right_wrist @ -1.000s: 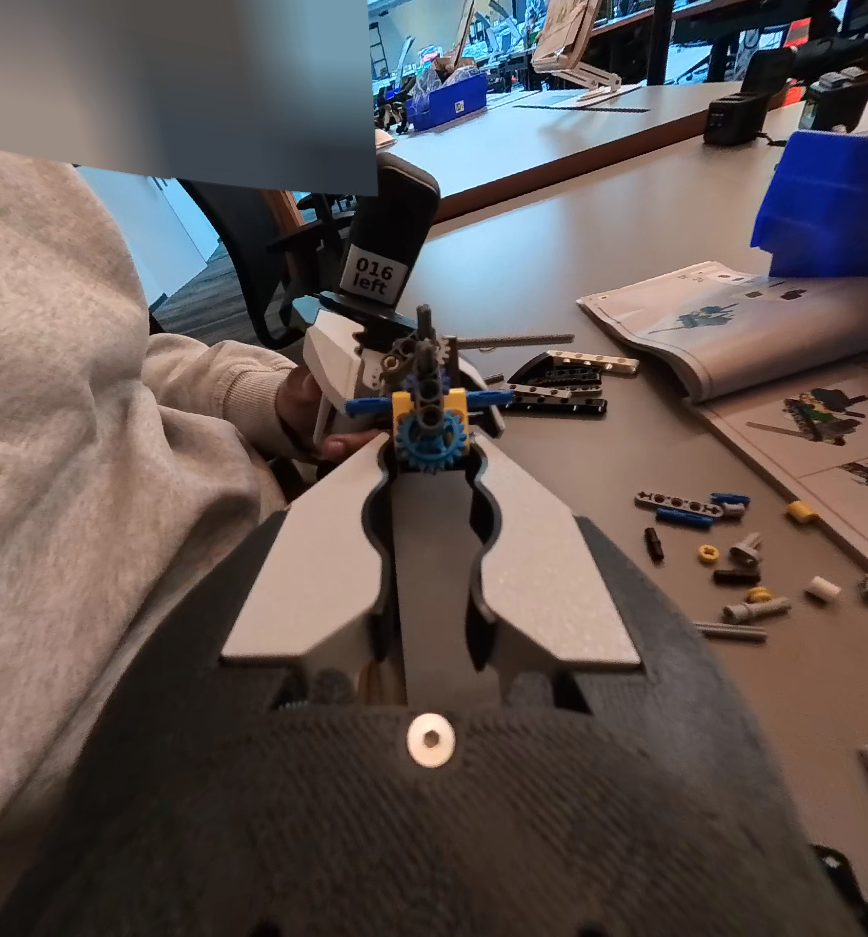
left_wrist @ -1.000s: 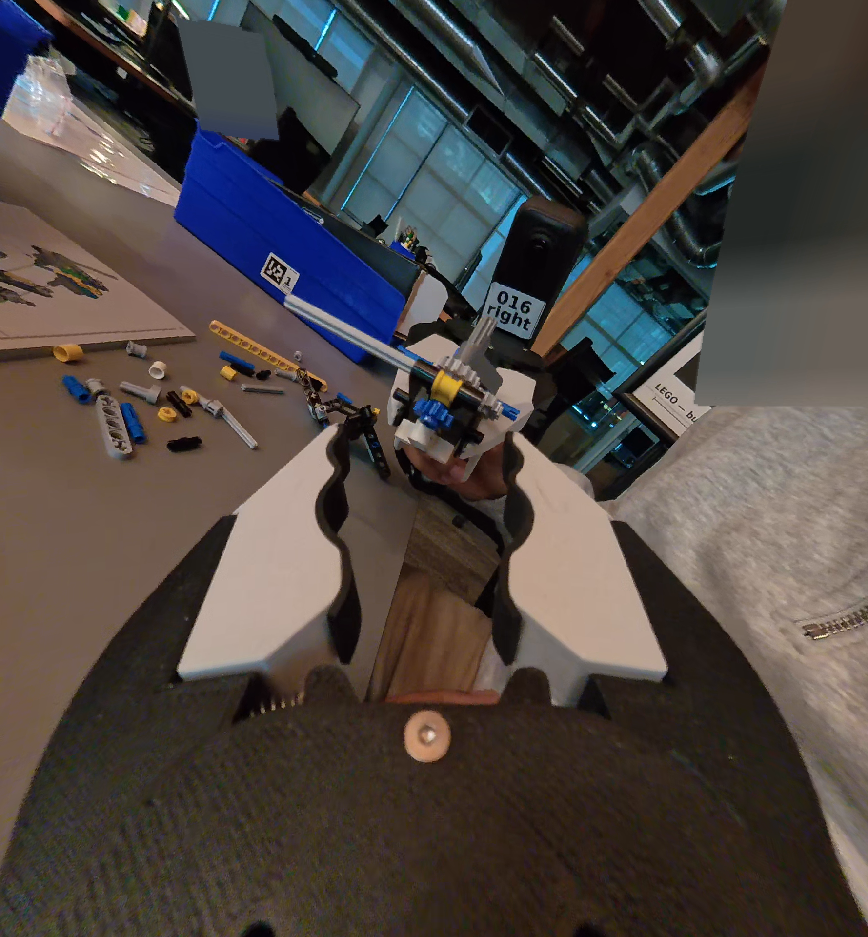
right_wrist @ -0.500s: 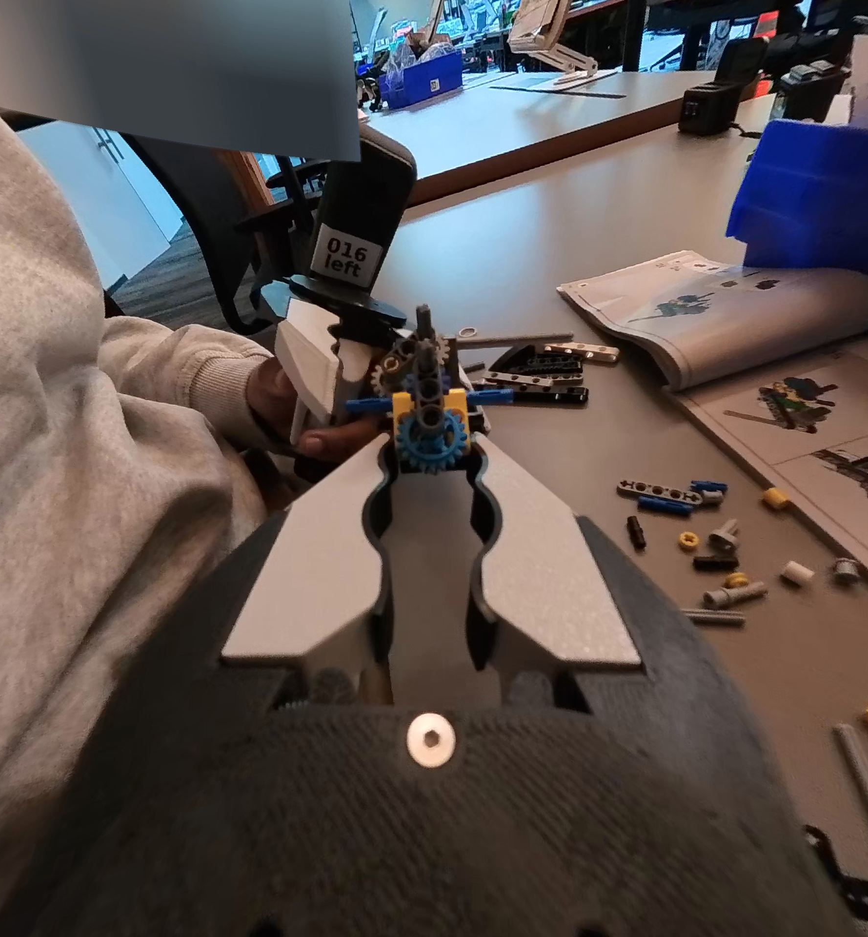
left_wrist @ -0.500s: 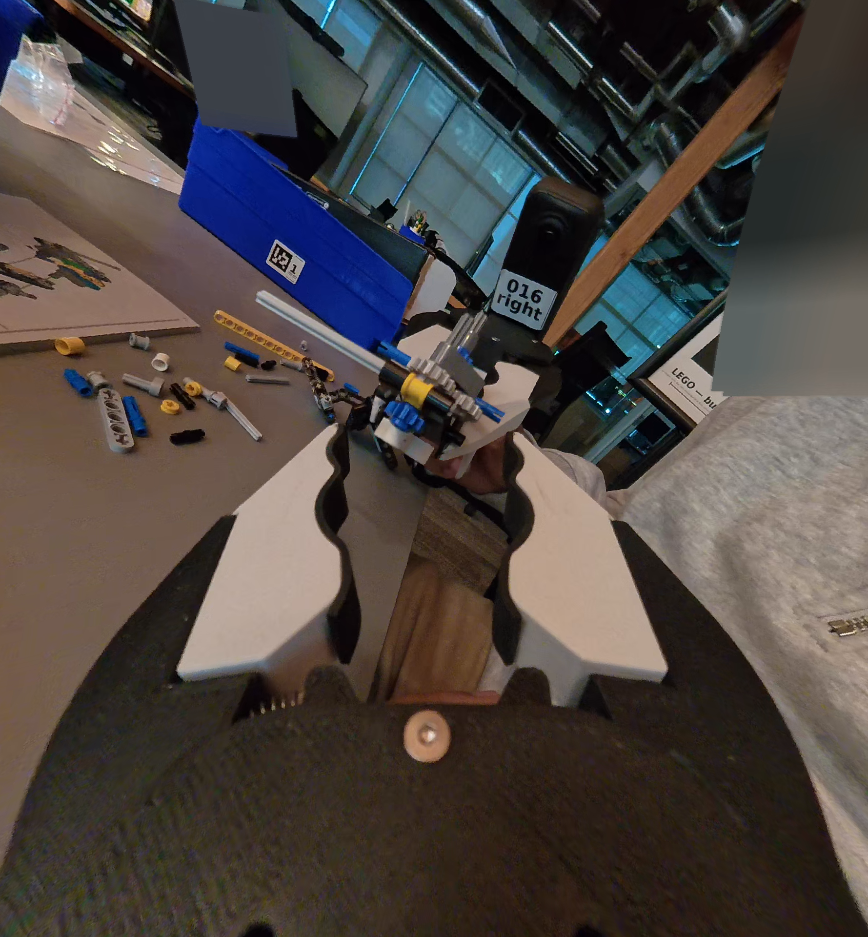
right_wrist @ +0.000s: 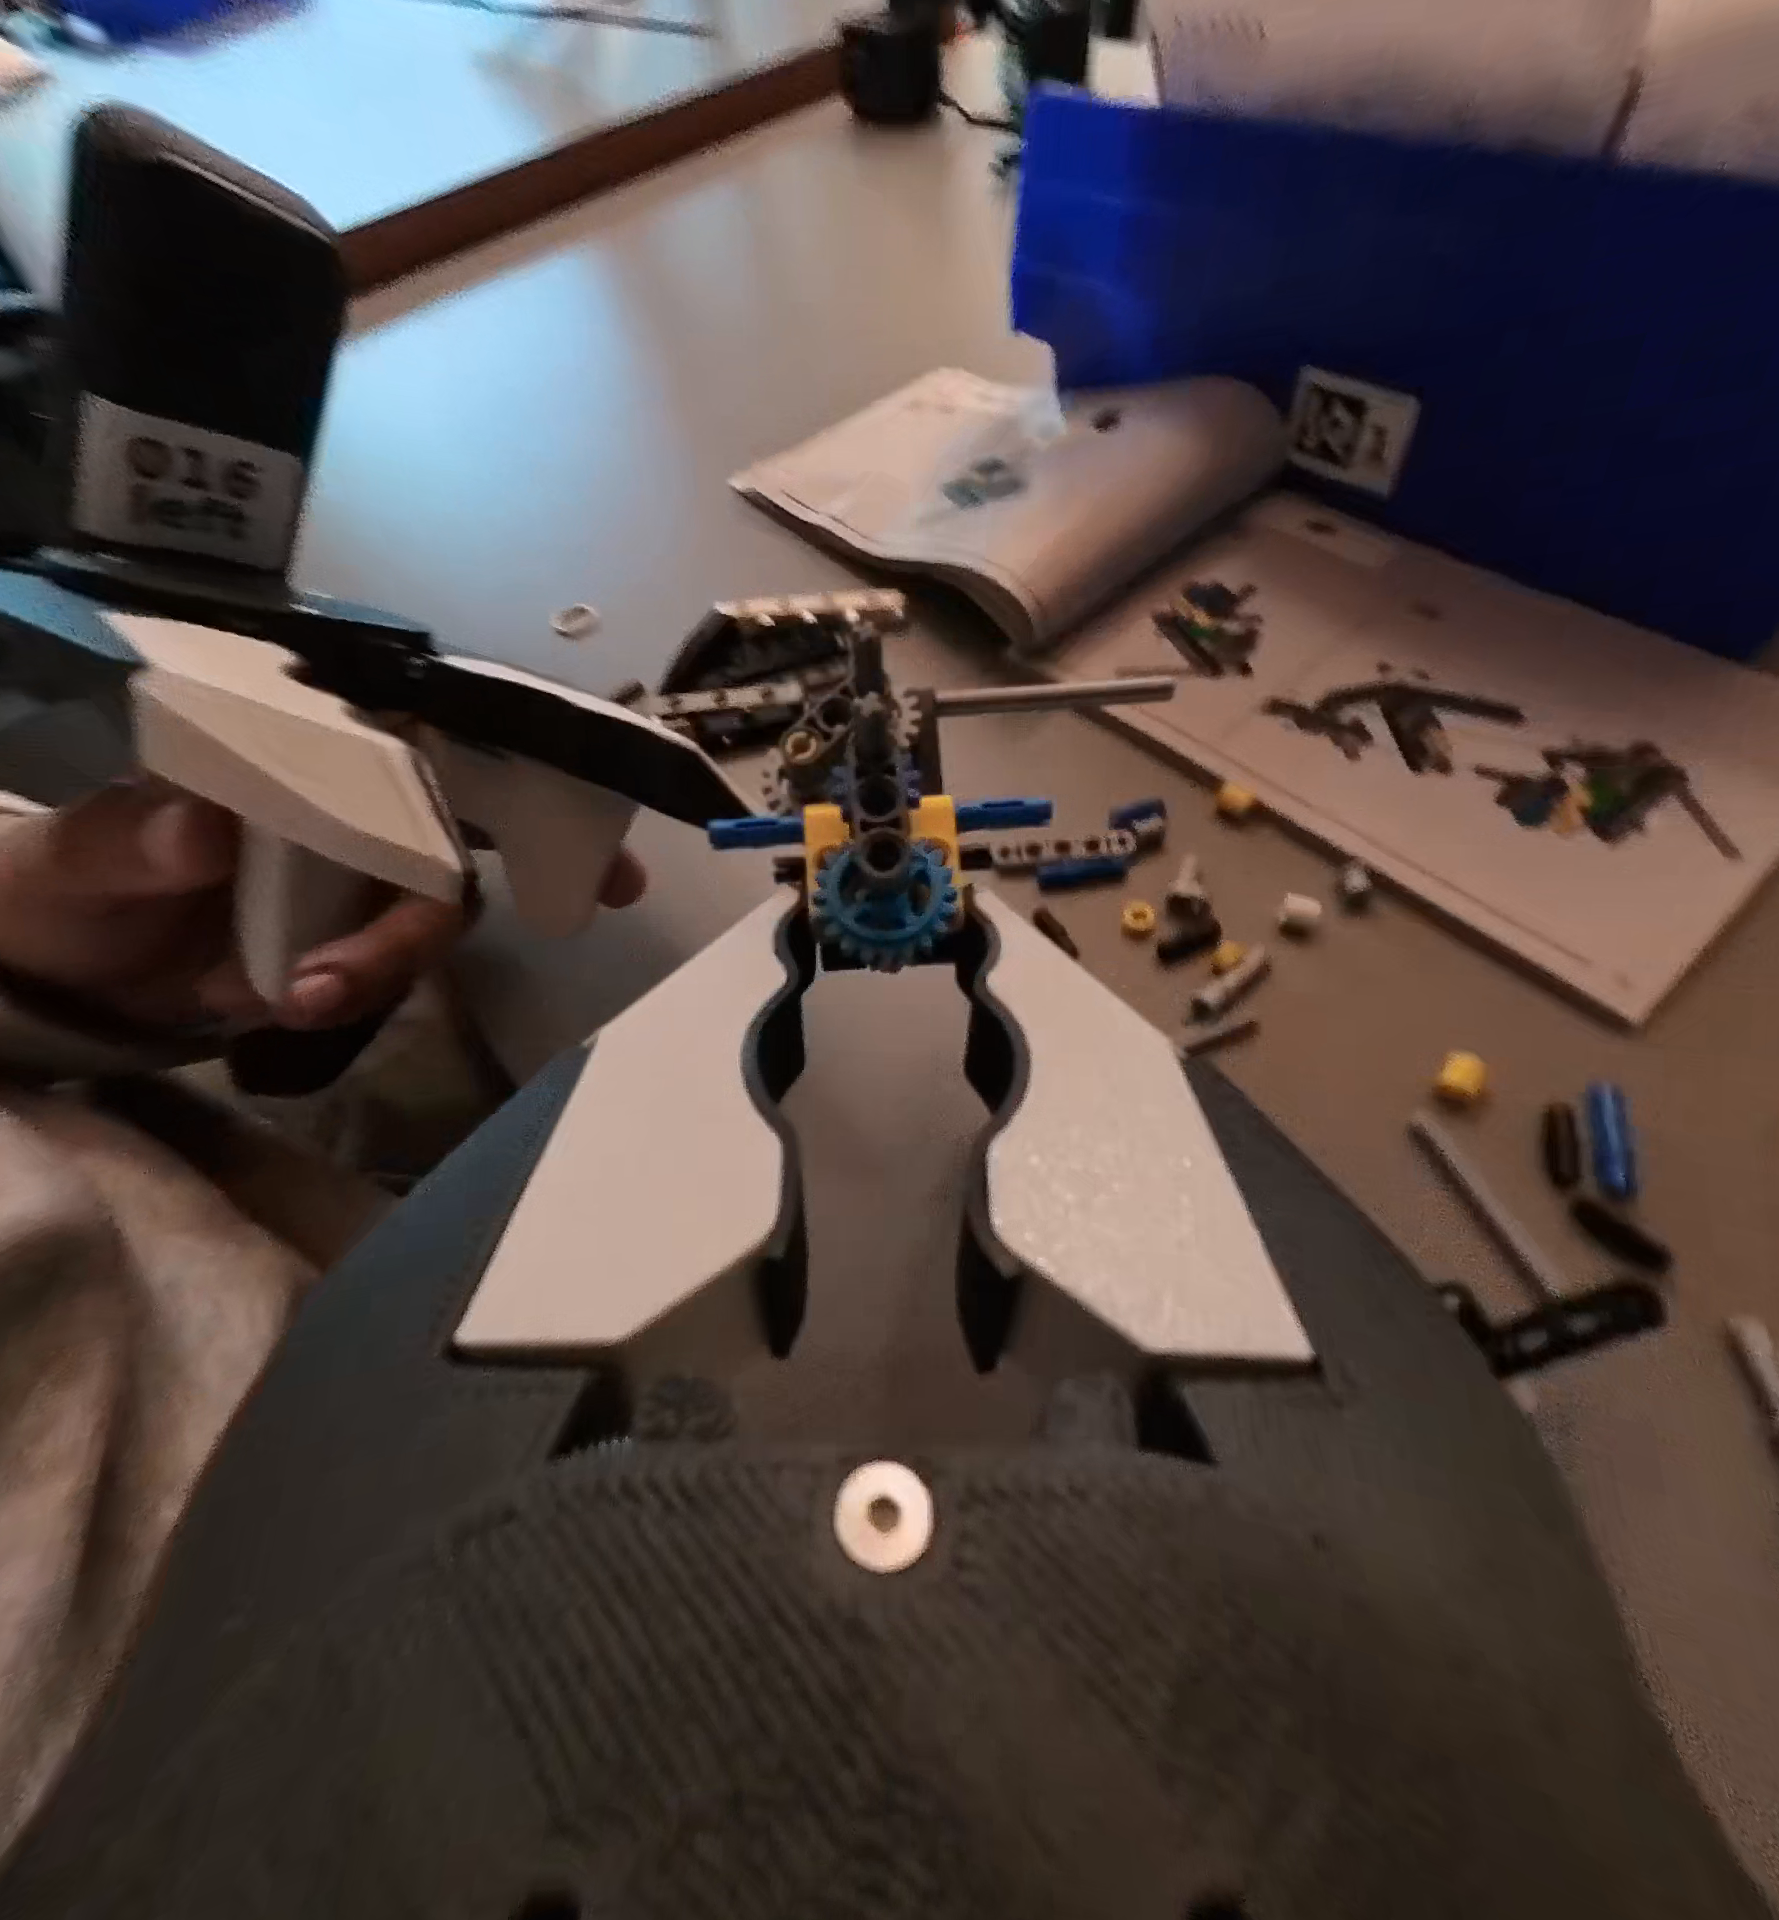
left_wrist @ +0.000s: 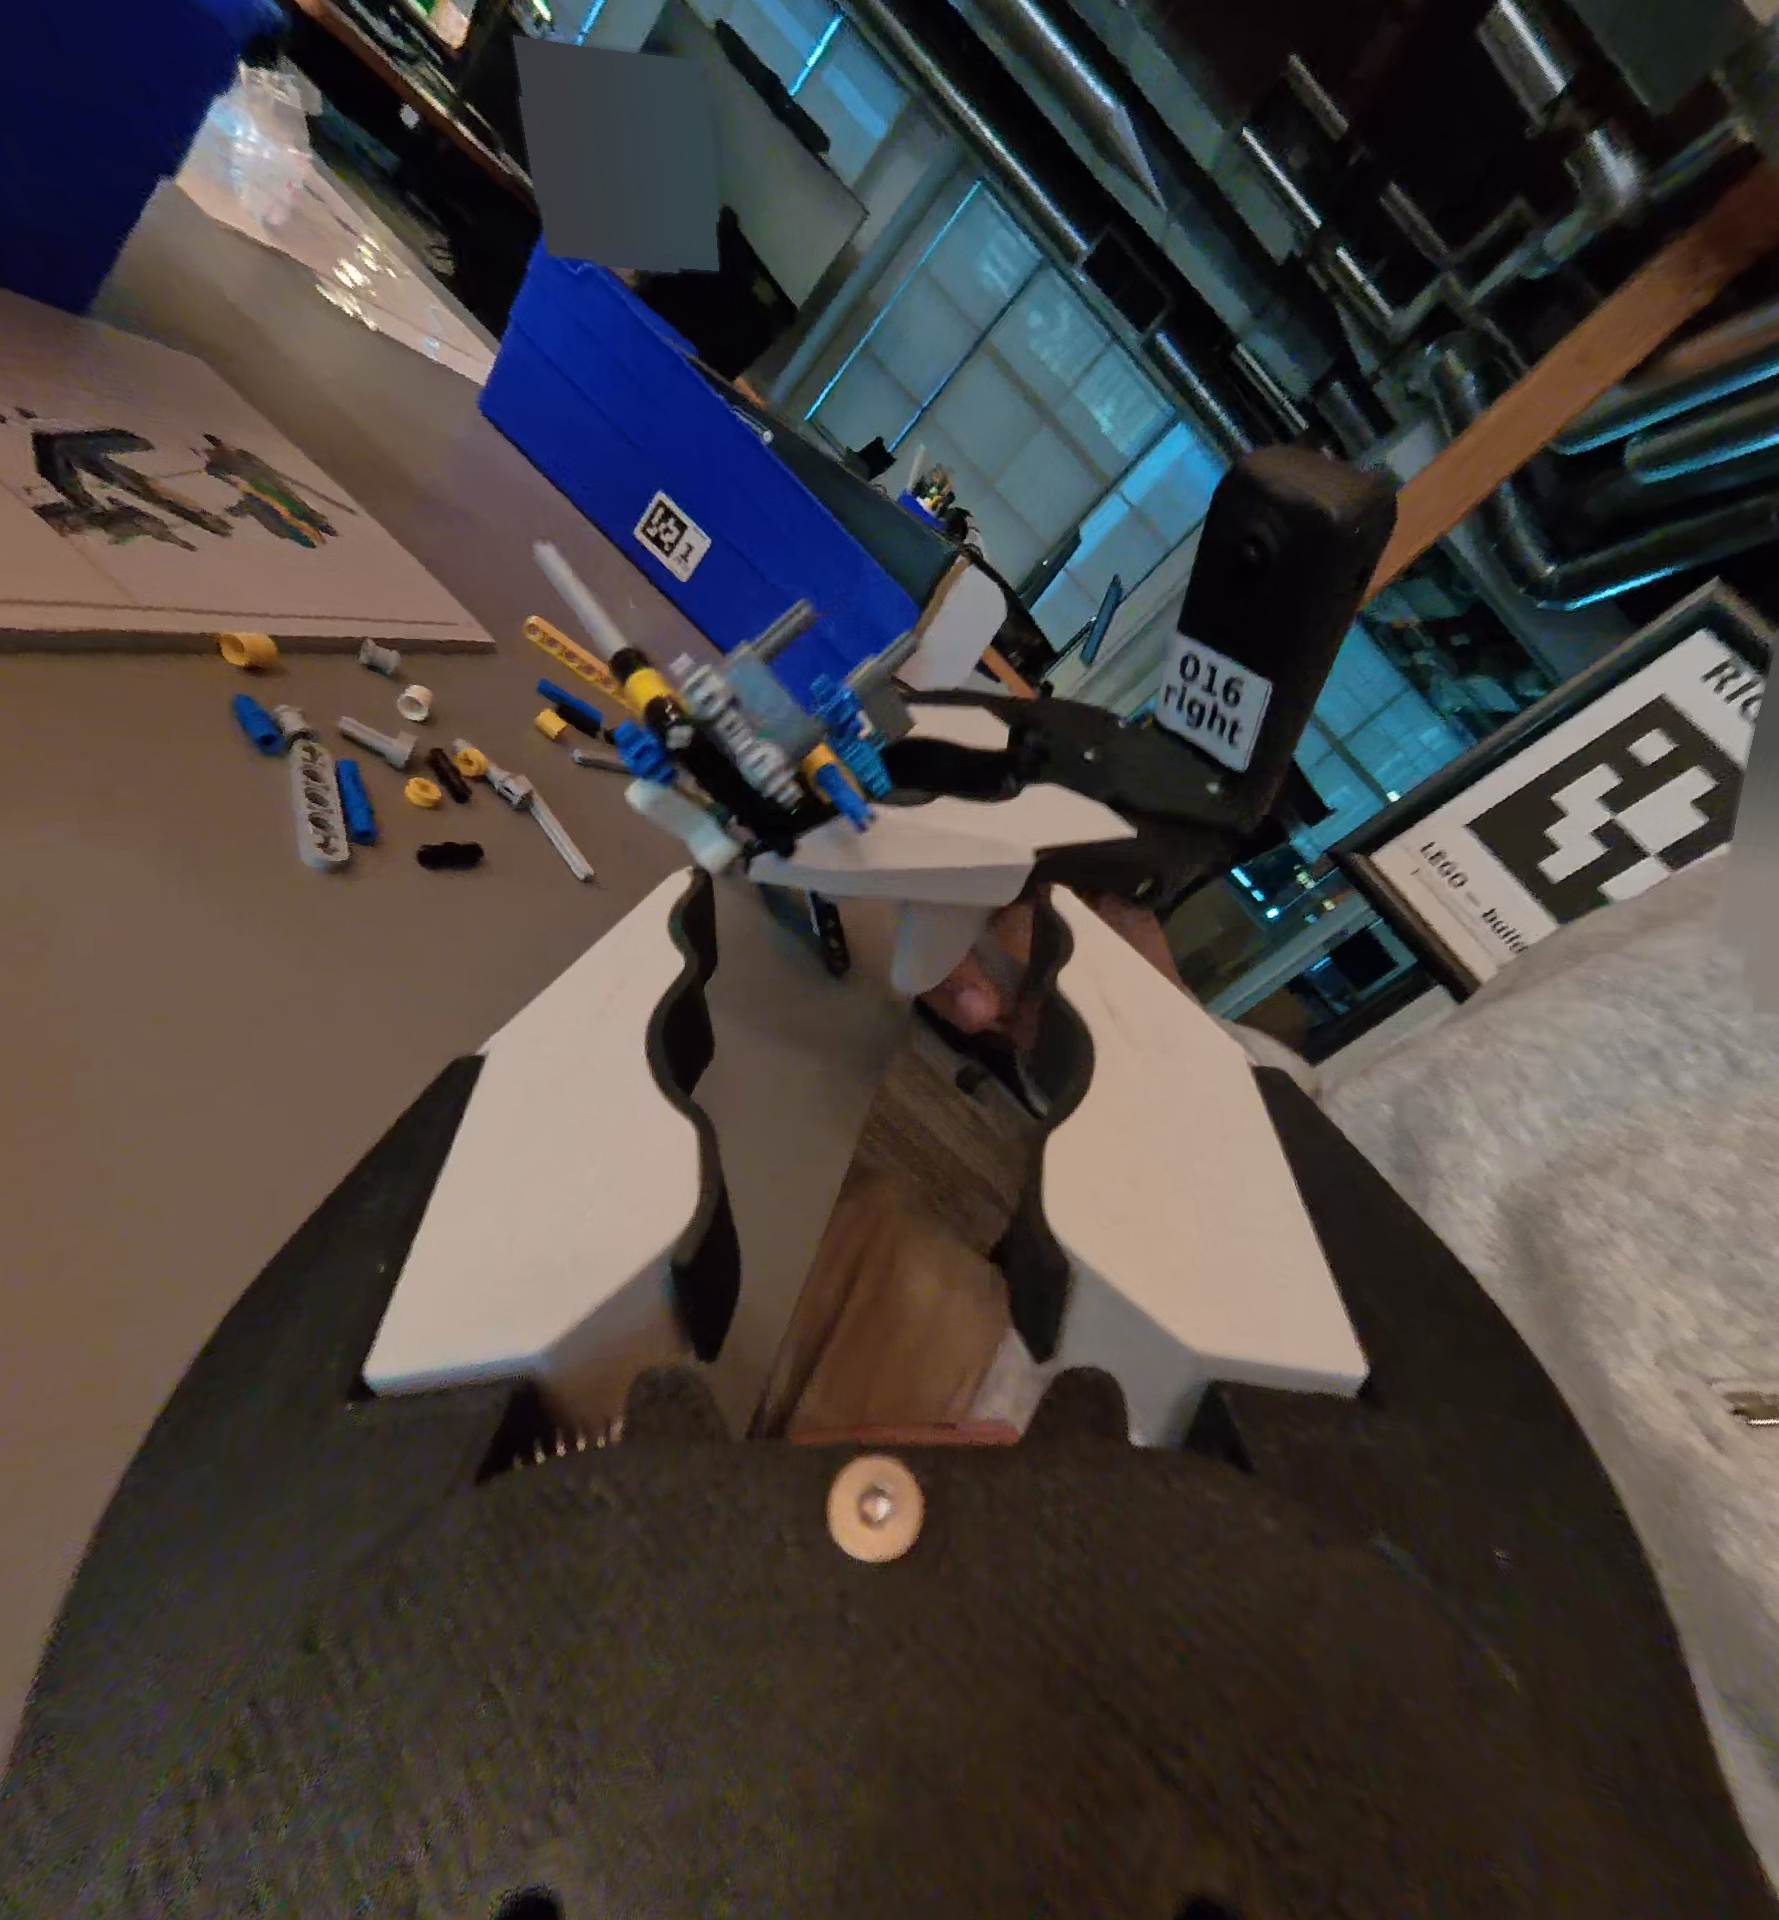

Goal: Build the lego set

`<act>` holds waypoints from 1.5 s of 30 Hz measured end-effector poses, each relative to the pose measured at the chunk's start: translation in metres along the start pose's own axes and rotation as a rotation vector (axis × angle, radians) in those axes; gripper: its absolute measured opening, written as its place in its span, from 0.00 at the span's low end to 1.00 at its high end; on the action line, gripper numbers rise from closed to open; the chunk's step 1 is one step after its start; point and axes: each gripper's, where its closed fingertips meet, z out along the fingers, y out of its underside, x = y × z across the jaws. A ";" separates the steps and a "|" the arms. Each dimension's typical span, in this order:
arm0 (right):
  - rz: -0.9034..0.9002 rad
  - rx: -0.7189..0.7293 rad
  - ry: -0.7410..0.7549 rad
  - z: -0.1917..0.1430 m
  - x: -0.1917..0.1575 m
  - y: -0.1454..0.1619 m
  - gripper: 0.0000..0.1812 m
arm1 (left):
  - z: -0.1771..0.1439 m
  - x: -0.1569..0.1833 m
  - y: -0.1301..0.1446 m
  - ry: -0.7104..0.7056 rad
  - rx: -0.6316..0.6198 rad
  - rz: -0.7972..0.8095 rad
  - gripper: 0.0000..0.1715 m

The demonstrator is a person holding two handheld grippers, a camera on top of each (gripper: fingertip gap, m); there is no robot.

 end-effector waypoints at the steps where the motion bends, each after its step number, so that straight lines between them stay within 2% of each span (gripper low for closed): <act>1: 0.010 -0.023 0.048 0.001 0.001 0.007 0.14 | 0.000 -0.001 0.002 -0.003 -0.004 -0.034 0.34; 5: 0.043 -0.074 0.161 0.000 -0.005 0.031 0.14 | -0.001 -0.007 0.013 -0.037 -0.044 -0.127 0.34; 9: 0.074 -0.142 0.200 0.001 -0.017 0.054 0.14 | -0.009 -0.009 0.021 -0.092 -0.067 -0.100 0.34; 16: 0.099 -0.158 0.313 0.002 -0.011 0.062 0.14 | -0.013 0.004 0.036 -0.084 -0.125 -0.059 0.39; 21: 0.127 -0.190 0.294 -0.002 -0.016 0.065 0.25 | -0.009 0.007 0.046 -0.111 -0.184 0.017 0.40; 26: 0.150 -0.200 0.248 -0.007 -0.021 0.069 0.24 | -0.006 0.007 0.053 -0.131 -0.214 0.039 0.41; 31: 0.162 -0.182 0.182 -0.001 -0.040 0.068 0.24 | -0.010 0.001 0.046 -0.180 -0.191 0.063 0.44; 35: 0.194 -0.132 0.011 0.016 -0.070 0.060 0.25 | -0.020 -0.009 0.027 -0.250 -0.123 0.110 0.45; 38: 0.187 -0.138 -0.061 0.014 -0.079 0.058 0.25 | -0.029 -0.014 0.014 -0.283 -0.075 0.128 0.45; 42: 0.086 -0.063 -0.092 -0.011 -0.077 0.037 0.25 | -0.032 -0.017 0.011 -0.294 -0.066 0.140 0.44; 45: -0.067 0.001 0.046 -0.033 -0.042 0.015 0.22 | -0.028 -0.018 0.019 -0.300 -0.108 0.166 0.41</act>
